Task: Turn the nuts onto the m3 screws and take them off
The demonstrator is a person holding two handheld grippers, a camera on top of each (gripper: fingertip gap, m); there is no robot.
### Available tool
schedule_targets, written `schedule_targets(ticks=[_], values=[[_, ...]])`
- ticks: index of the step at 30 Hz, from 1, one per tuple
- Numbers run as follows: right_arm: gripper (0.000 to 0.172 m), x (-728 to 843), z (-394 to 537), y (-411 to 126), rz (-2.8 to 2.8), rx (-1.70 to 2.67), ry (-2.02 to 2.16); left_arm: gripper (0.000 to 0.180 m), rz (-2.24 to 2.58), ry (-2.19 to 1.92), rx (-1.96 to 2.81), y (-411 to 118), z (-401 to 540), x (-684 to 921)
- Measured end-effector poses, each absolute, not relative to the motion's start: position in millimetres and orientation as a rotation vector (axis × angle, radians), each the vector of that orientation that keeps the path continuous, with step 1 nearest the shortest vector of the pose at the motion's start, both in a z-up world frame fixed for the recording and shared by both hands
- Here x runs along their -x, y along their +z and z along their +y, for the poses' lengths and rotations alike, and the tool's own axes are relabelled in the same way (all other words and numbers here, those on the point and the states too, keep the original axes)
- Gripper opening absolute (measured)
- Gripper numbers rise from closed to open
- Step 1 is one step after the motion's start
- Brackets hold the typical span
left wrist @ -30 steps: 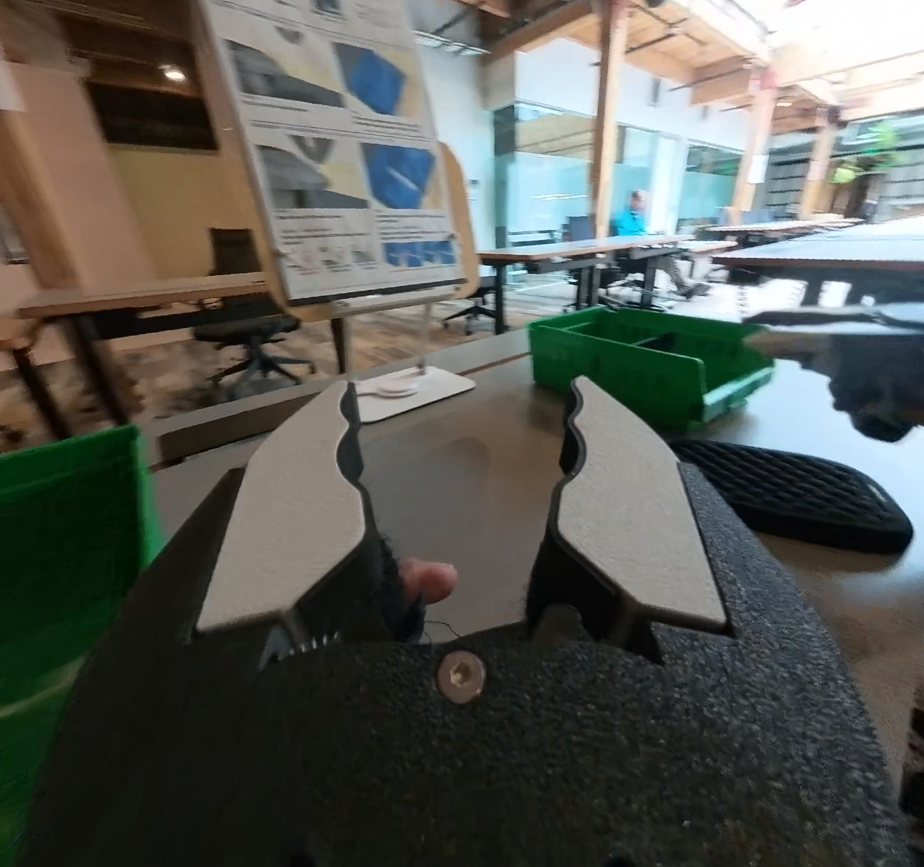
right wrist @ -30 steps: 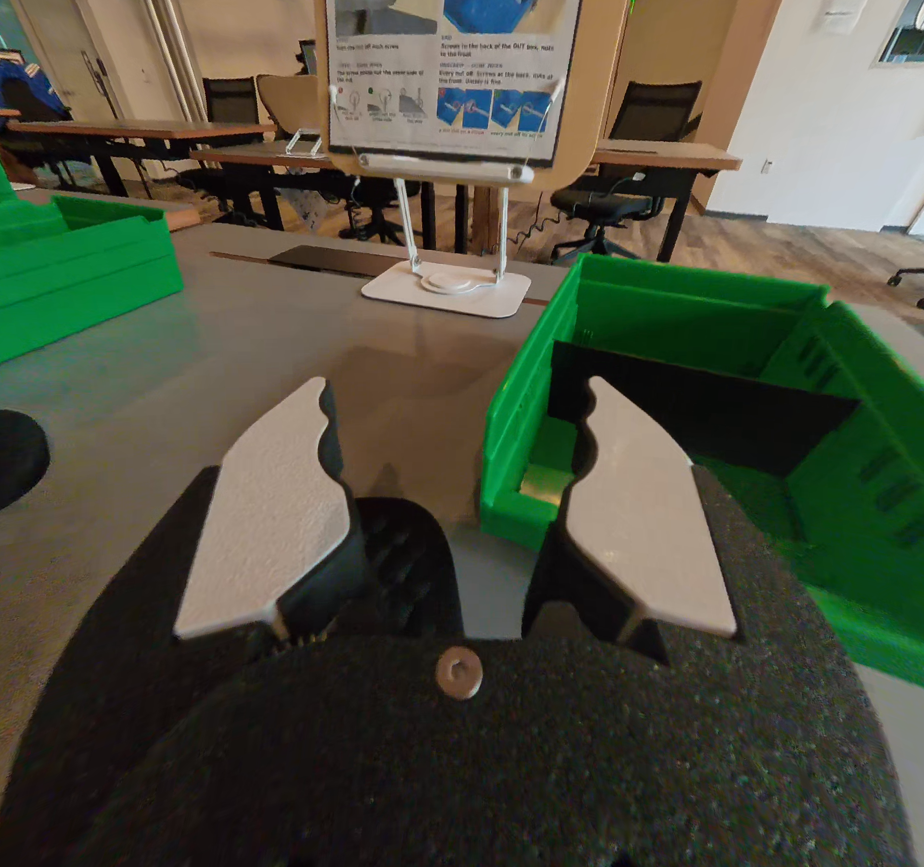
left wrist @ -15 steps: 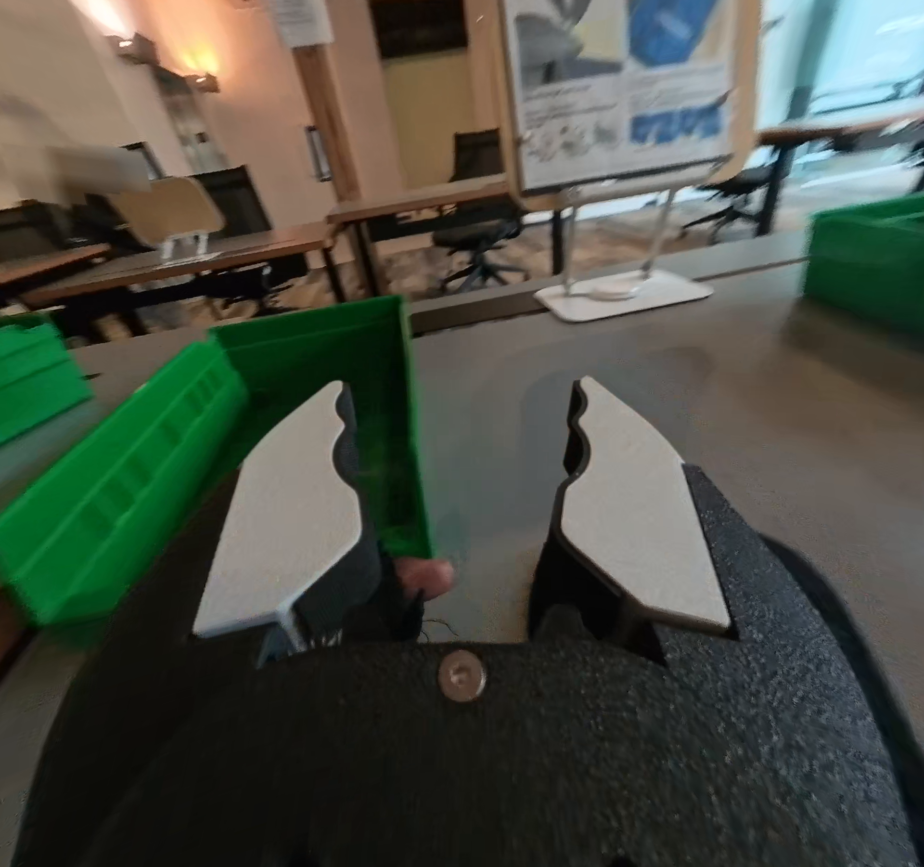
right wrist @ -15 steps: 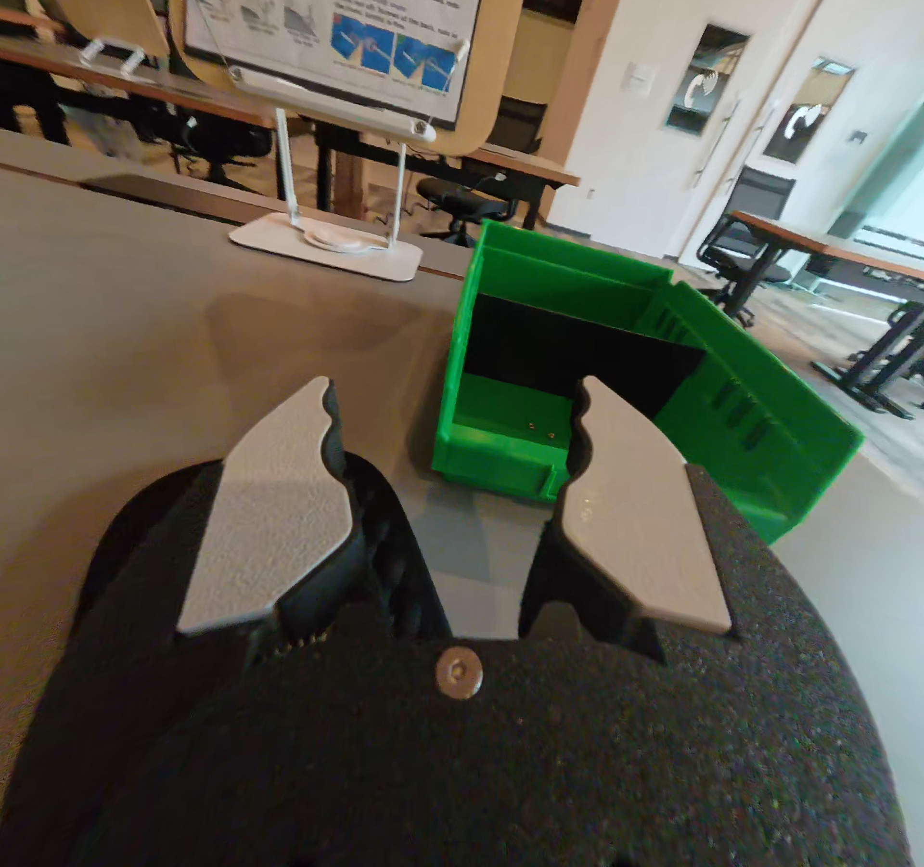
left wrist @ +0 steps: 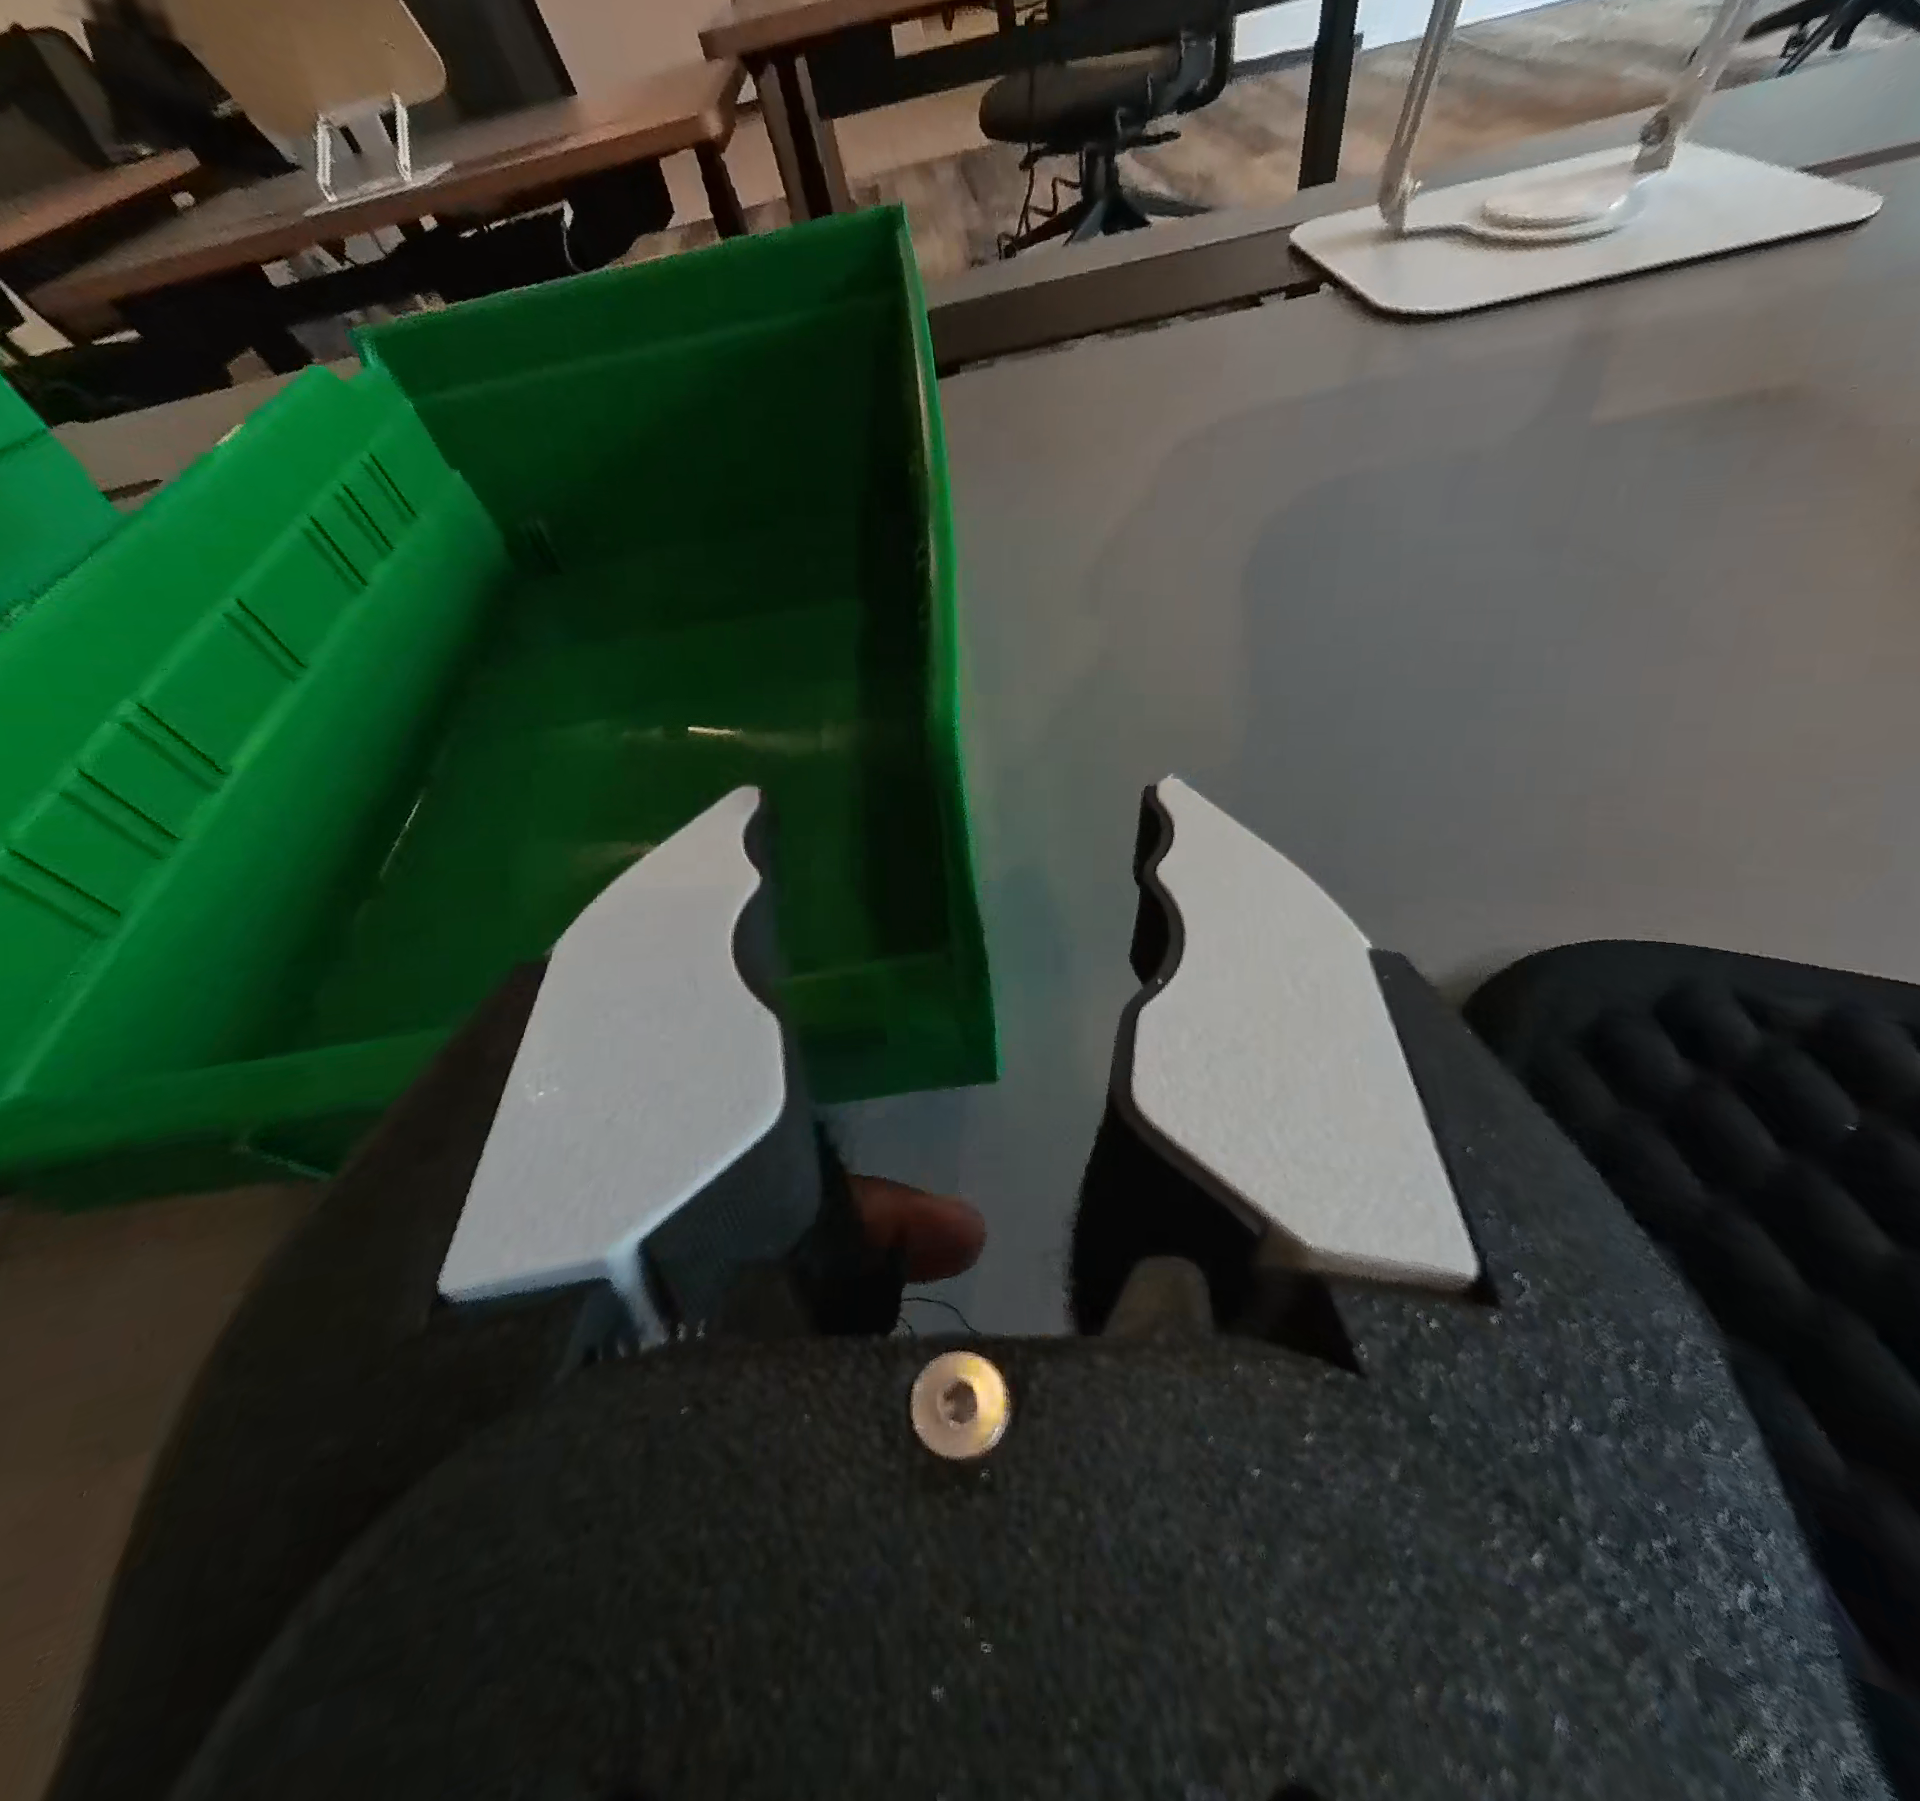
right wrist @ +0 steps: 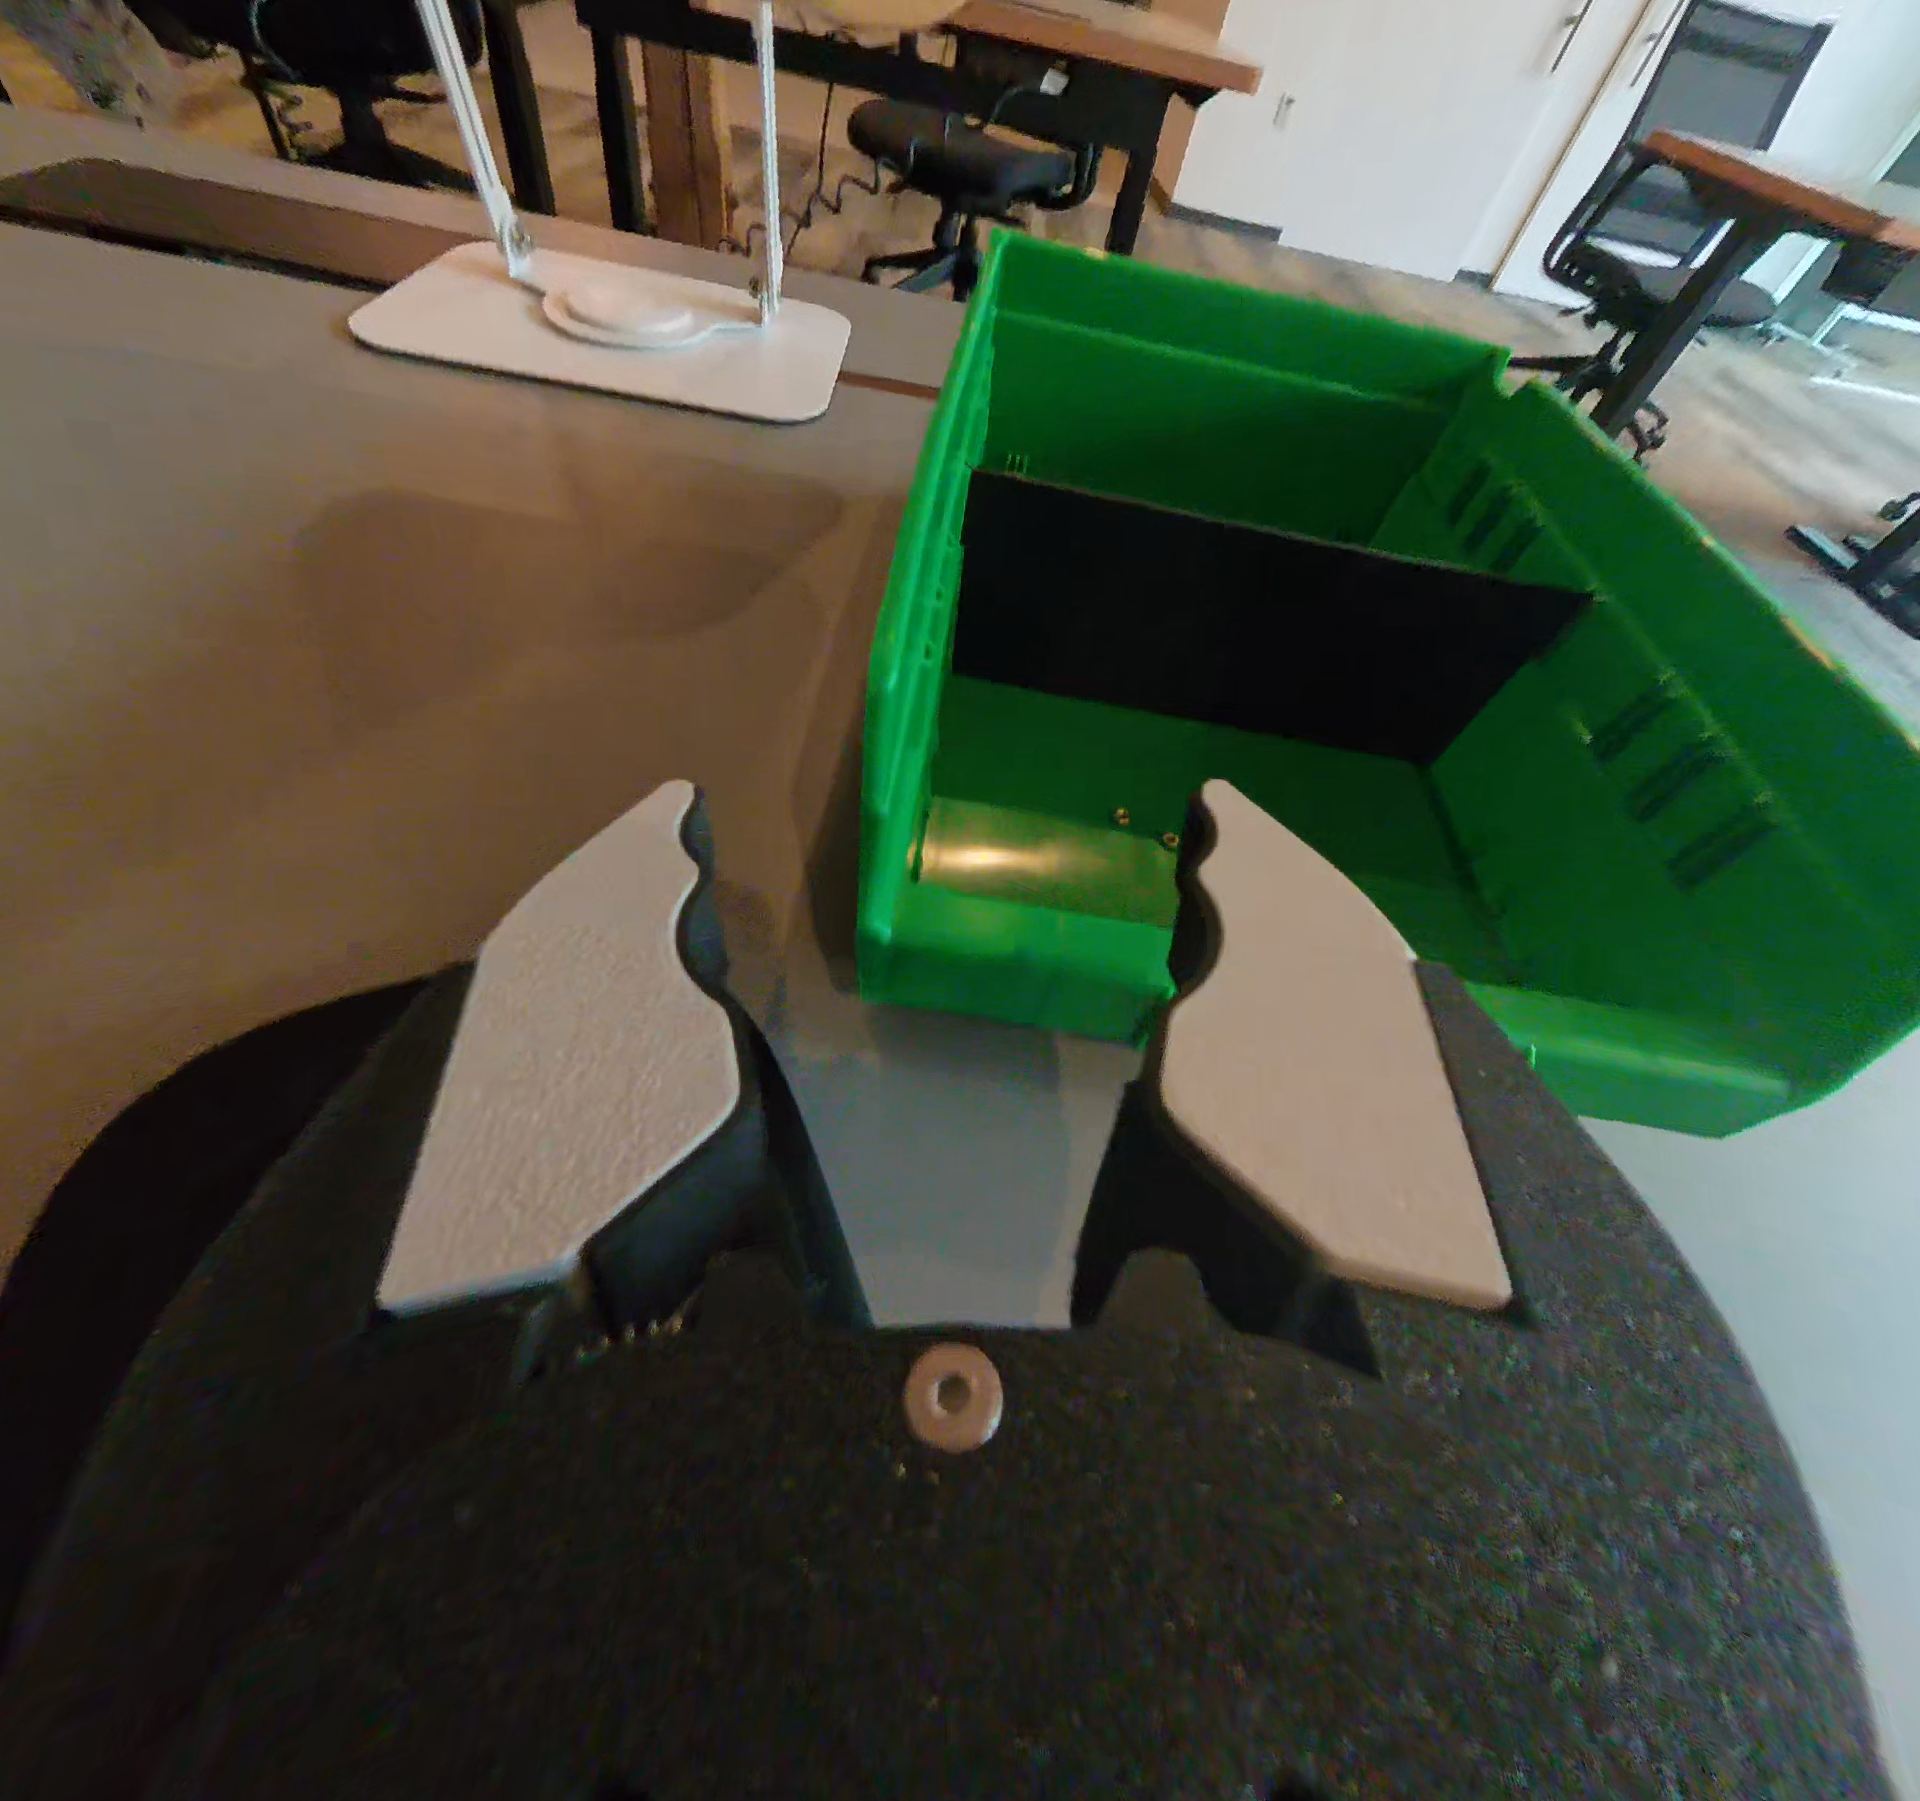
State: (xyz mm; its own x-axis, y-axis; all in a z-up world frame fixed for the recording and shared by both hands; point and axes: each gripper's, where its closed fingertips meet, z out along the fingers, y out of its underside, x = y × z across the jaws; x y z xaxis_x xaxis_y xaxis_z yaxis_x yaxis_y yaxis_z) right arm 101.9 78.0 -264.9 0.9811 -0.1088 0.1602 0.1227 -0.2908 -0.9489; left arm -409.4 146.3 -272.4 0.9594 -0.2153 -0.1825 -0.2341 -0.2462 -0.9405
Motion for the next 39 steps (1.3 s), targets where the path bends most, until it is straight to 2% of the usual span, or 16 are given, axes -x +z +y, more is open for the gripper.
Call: schedule_targets(ticks=[7,11,13,39], values=[[0.053,-97.3,97.7,-275.7,-0.072,1.932,-0.270,0.056,0.308,0.054,1.845,-274.2,156.0,411.8],[0.018,-101.5,102.9,-271.3,-0.091,1.925,-0.340,0.003,0.319,0.079,1.807,-267.8,157.6,410.7],[0.004,-97.1,104.5,-271.6,-0.124,1.923,-0.360,0.002,0.319,0.081,1.812,-268.2,158.6,409.5],[0.005,5.0,119.9,-271.1,-0.346,1.957,-0.282,0.007,0.531,0.016,1.862,-269.8,152.5,289.9]])
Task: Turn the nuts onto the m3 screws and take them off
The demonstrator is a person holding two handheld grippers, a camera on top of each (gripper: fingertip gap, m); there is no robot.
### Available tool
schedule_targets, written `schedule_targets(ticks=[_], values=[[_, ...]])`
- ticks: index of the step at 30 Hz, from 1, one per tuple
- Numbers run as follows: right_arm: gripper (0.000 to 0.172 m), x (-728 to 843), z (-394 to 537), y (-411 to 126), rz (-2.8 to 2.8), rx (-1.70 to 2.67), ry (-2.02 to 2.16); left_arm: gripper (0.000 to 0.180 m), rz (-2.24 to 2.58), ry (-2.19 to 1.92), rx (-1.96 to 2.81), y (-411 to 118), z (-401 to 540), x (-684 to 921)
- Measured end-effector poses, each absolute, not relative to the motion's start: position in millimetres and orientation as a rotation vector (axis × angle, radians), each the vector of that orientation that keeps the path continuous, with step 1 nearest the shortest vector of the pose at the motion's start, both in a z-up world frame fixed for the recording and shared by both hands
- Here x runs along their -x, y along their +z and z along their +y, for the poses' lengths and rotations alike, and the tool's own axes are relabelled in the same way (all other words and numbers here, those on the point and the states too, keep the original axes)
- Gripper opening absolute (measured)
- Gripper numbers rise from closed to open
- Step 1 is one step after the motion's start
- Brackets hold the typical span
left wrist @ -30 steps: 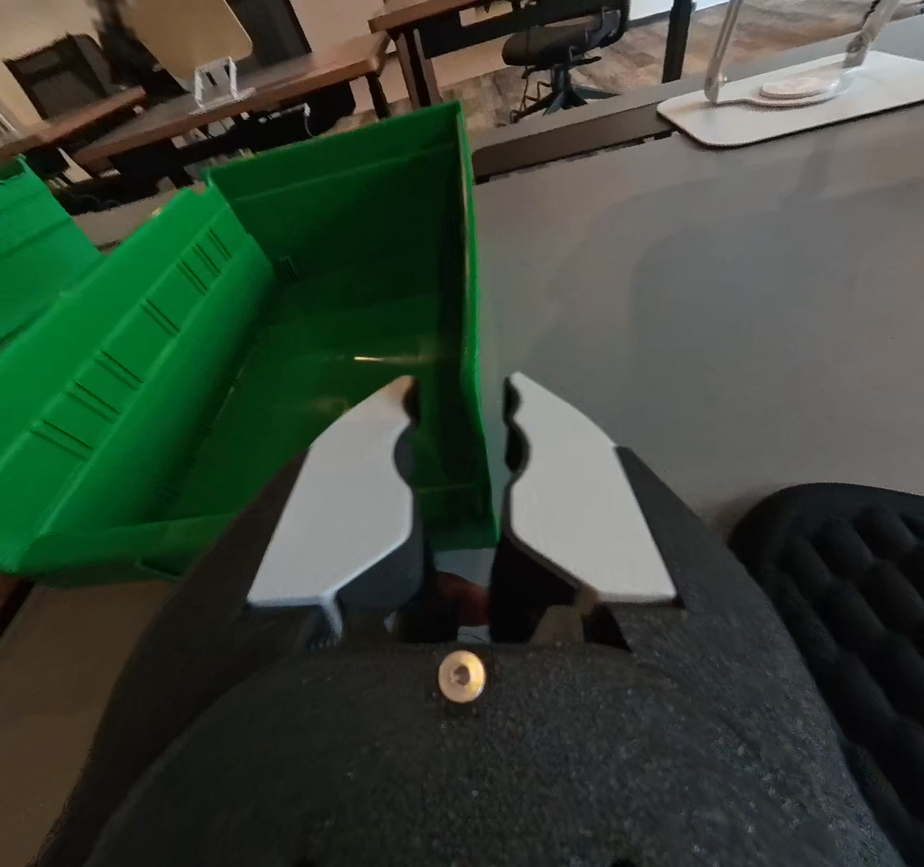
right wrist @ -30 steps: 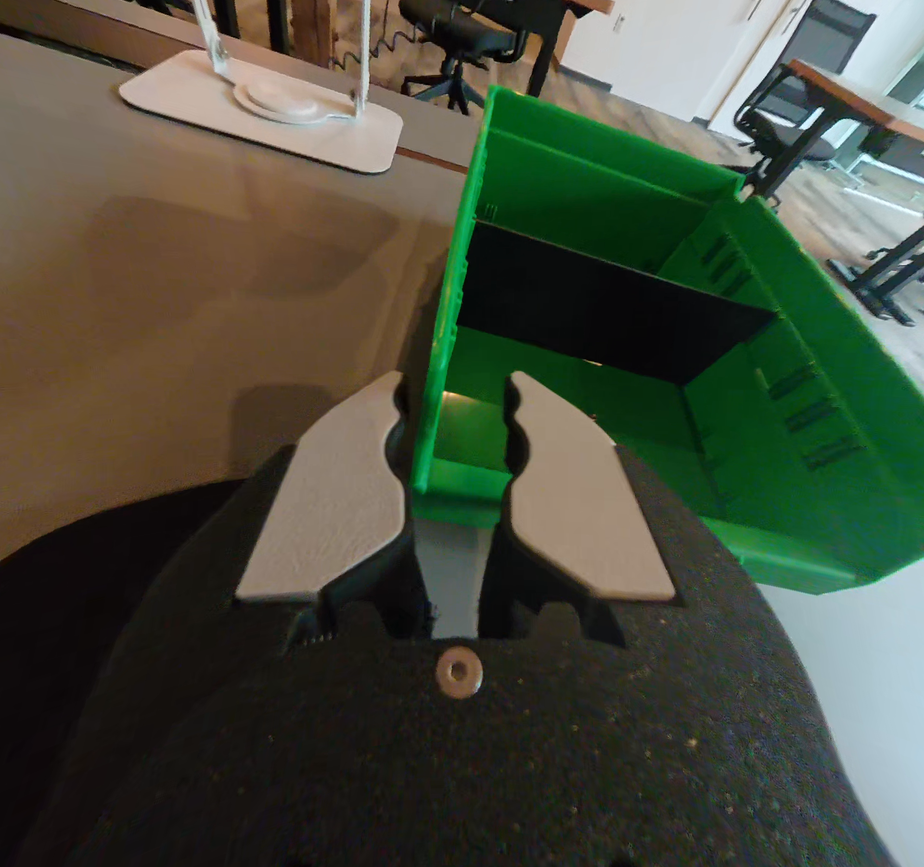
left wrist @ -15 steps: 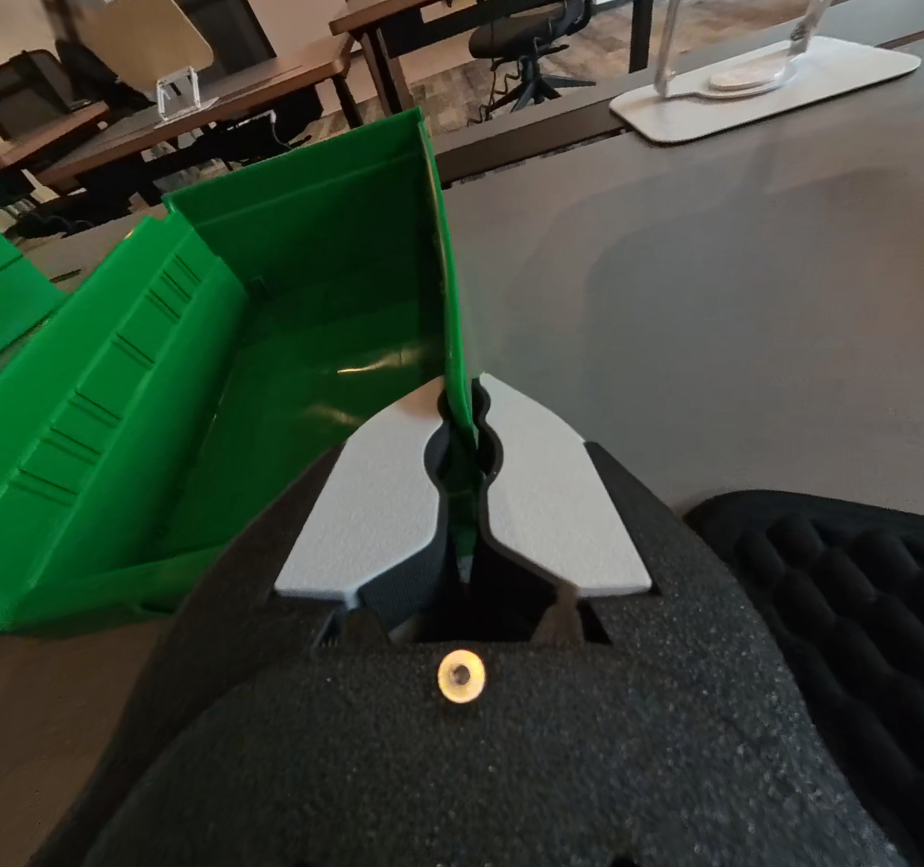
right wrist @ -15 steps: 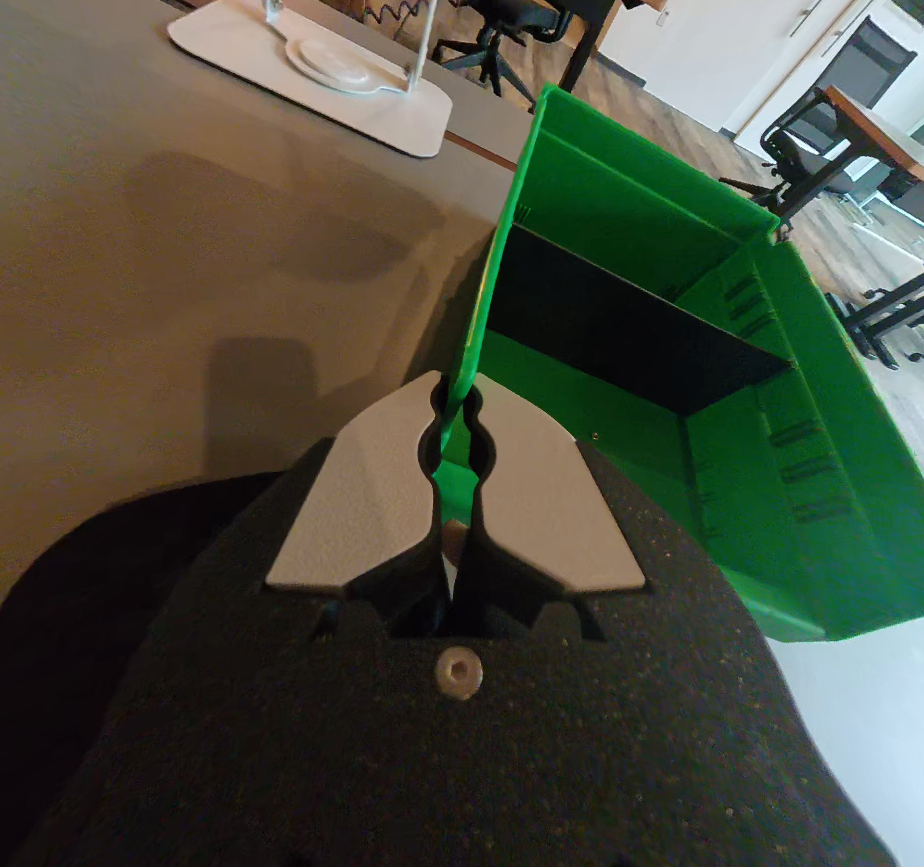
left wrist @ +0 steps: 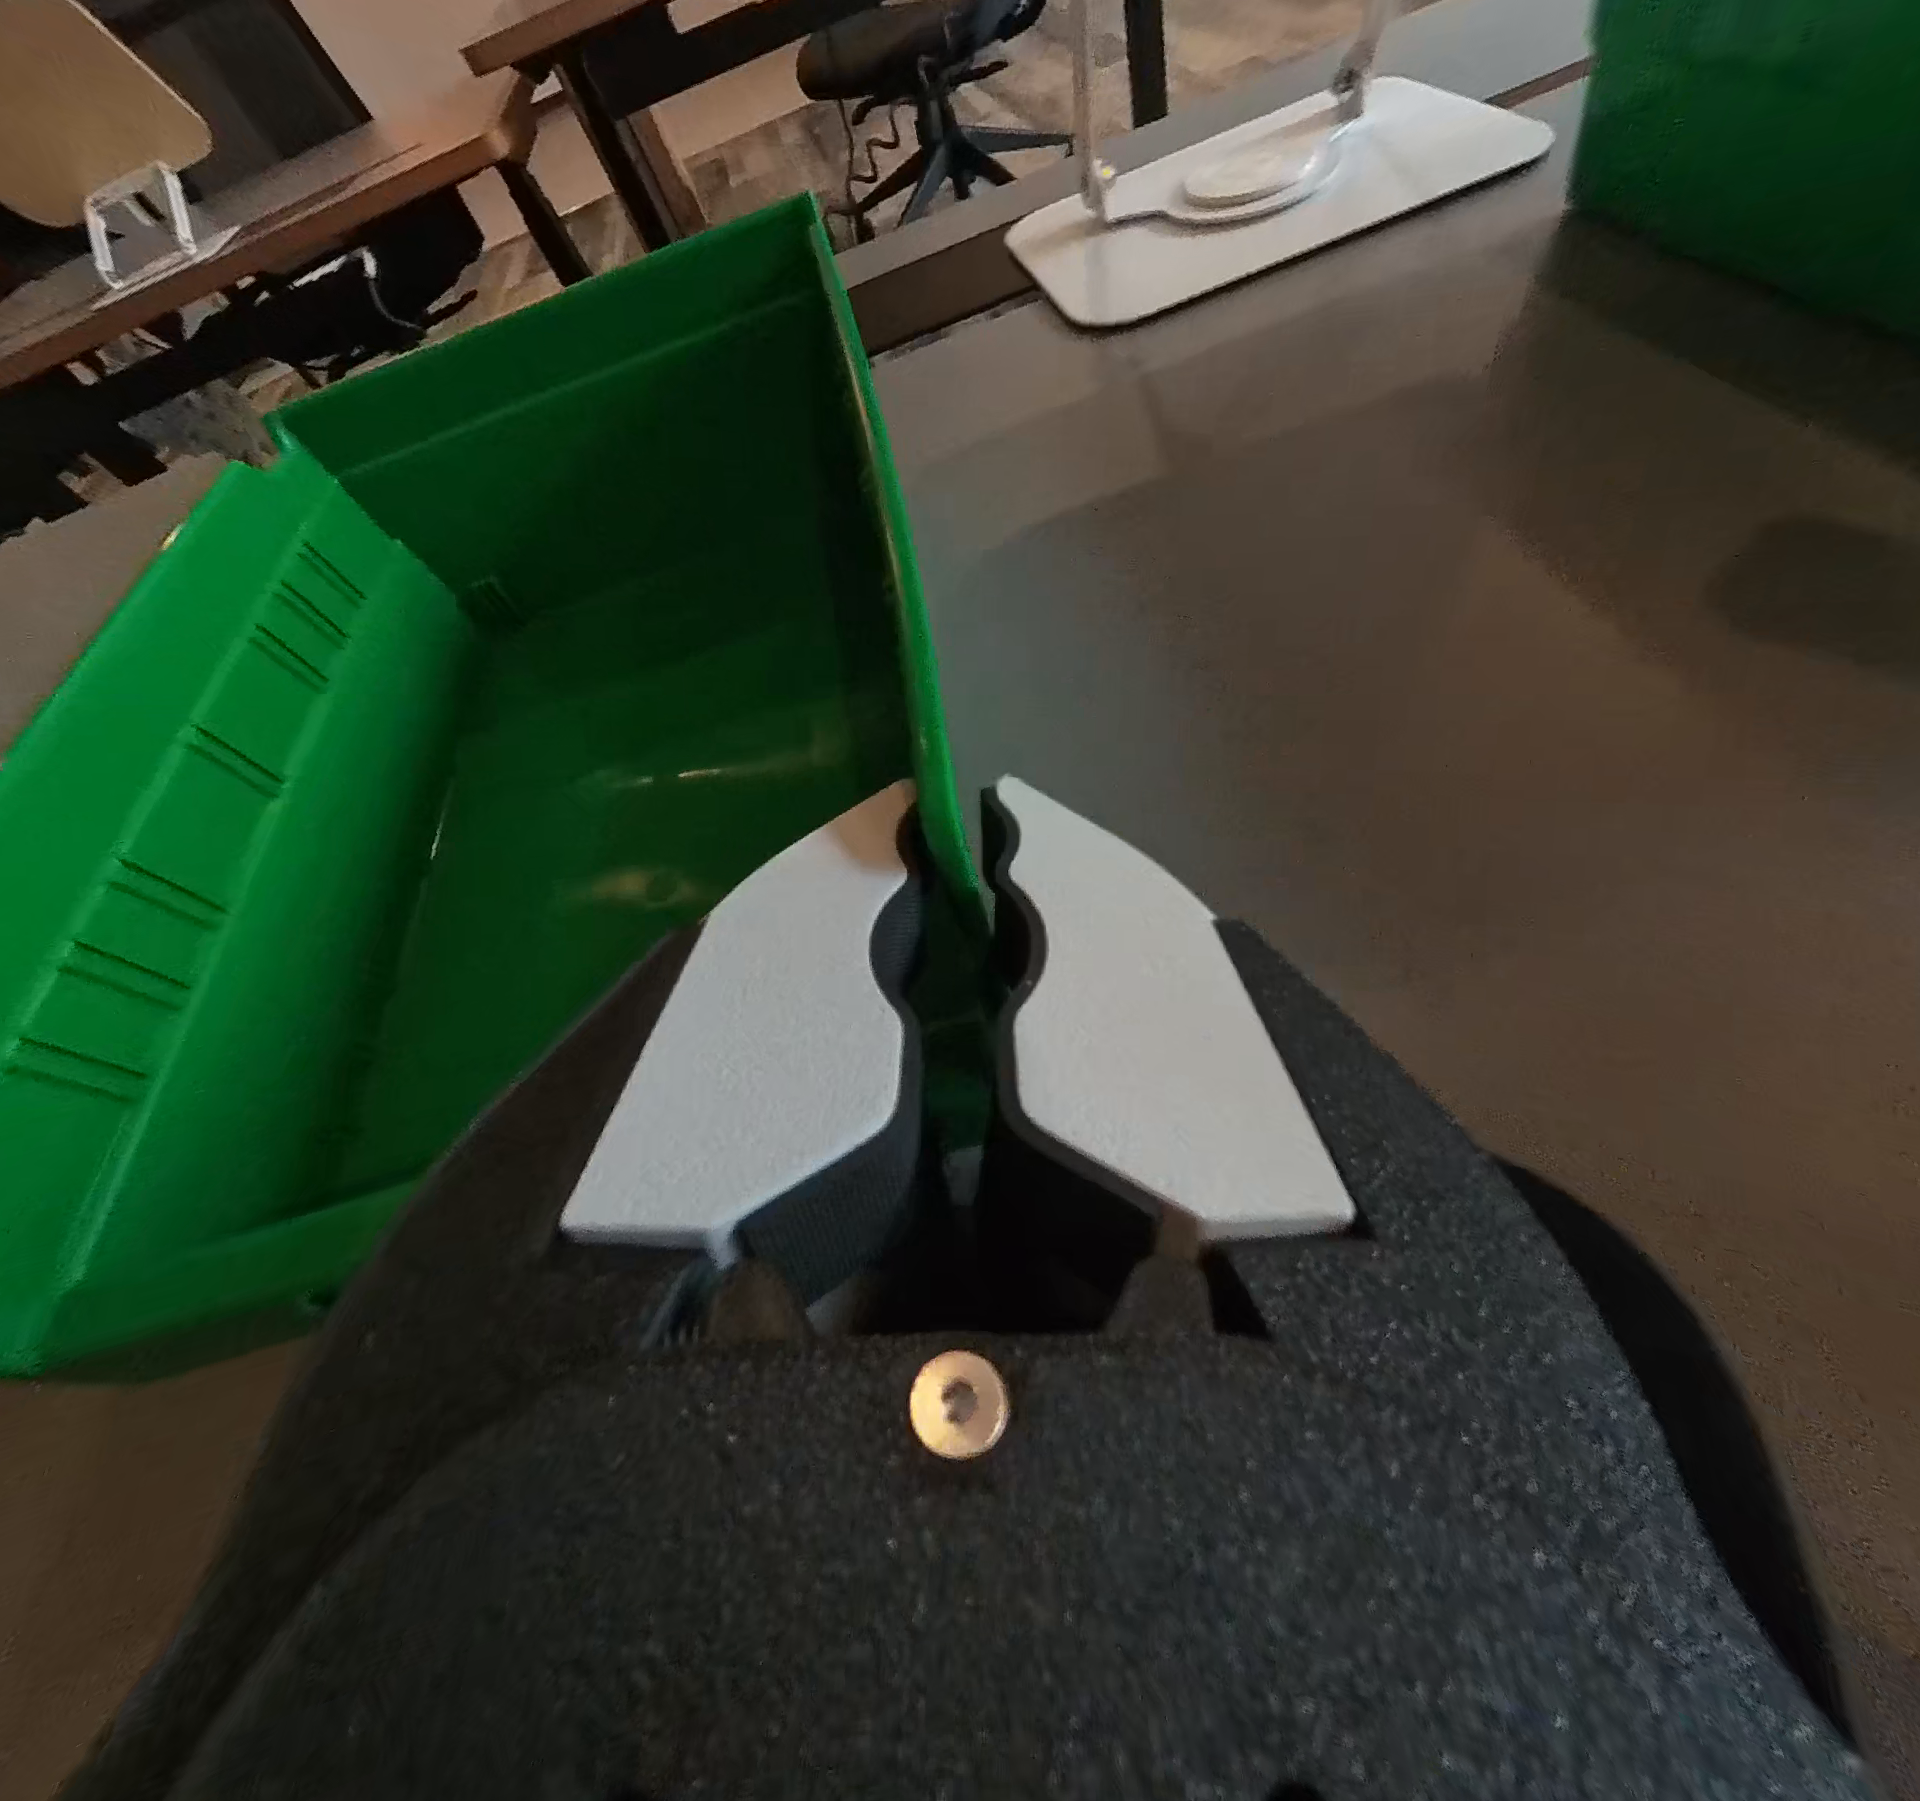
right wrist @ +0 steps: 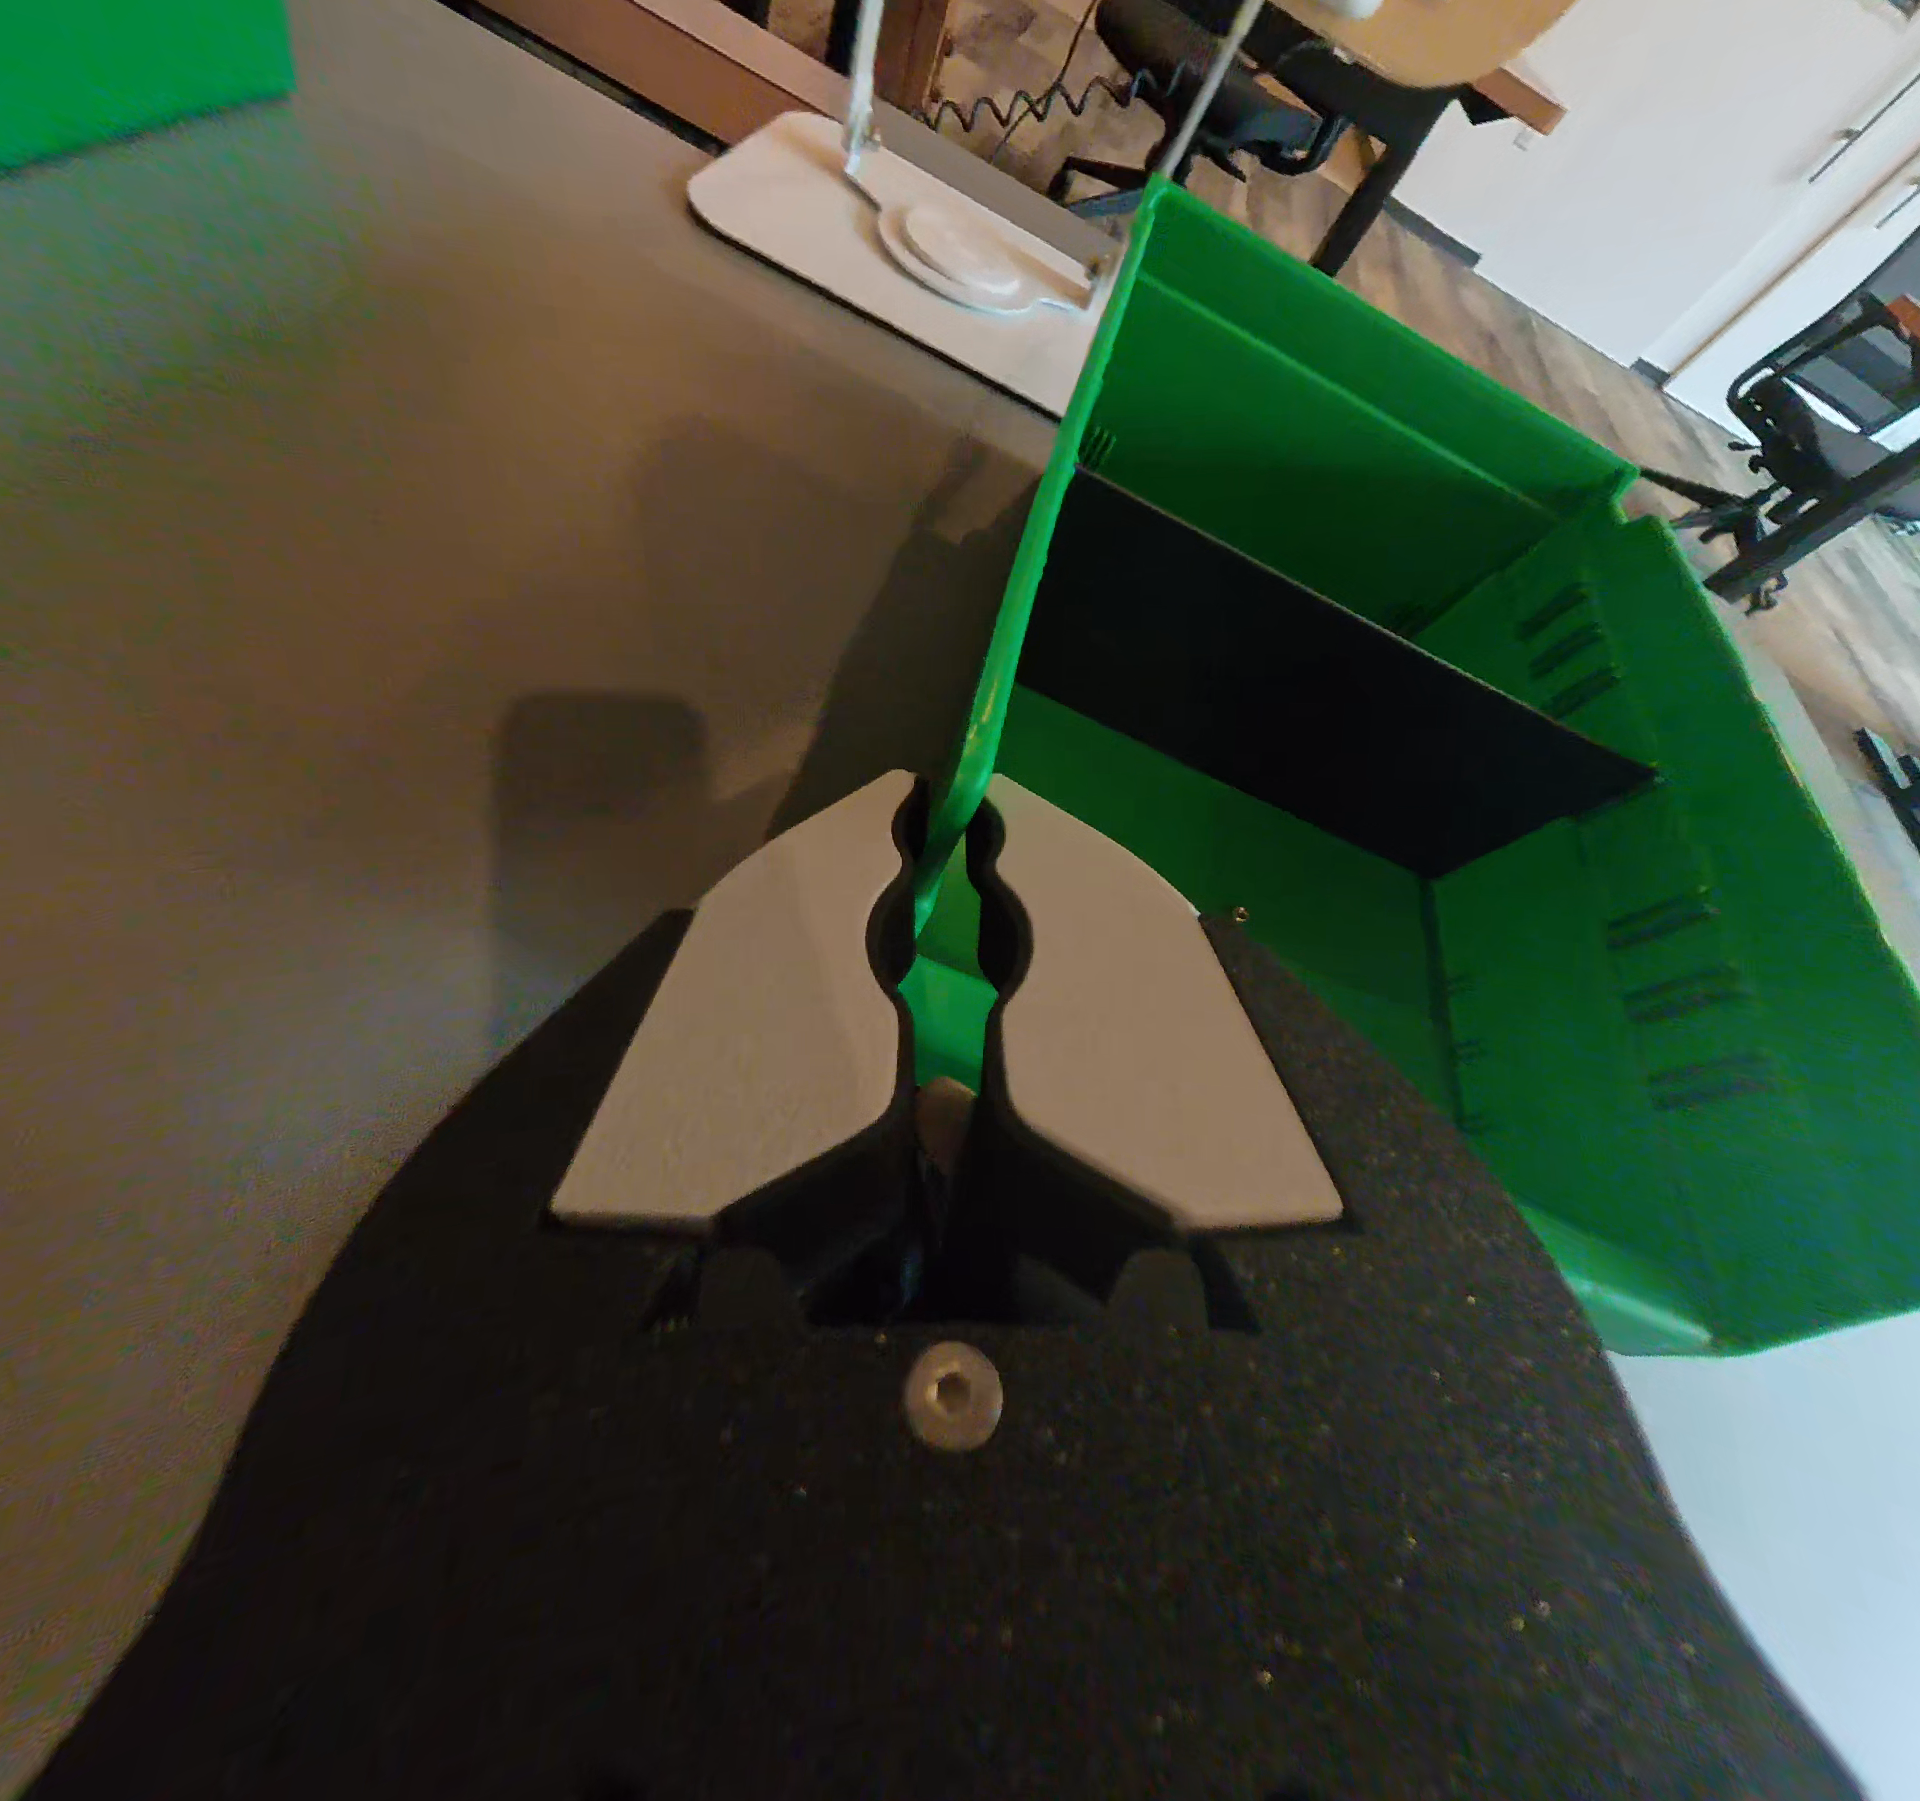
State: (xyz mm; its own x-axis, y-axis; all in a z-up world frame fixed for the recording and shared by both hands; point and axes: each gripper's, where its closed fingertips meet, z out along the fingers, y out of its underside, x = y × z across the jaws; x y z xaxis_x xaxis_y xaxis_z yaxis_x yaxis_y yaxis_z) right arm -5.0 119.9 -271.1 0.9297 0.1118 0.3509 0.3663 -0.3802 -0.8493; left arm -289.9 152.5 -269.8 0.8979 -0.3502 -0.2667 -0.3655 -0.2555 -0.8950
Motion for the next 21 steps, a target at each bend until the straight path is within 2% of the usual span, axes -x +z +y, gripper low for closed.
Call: schedule_targets(ticks=[21], values=[[0.007,93.4,131.0,-272.3,-0.435,1.910,-0.173,0.015,0.661,-0.165,1.856,-272.5,147.5,174.6]])
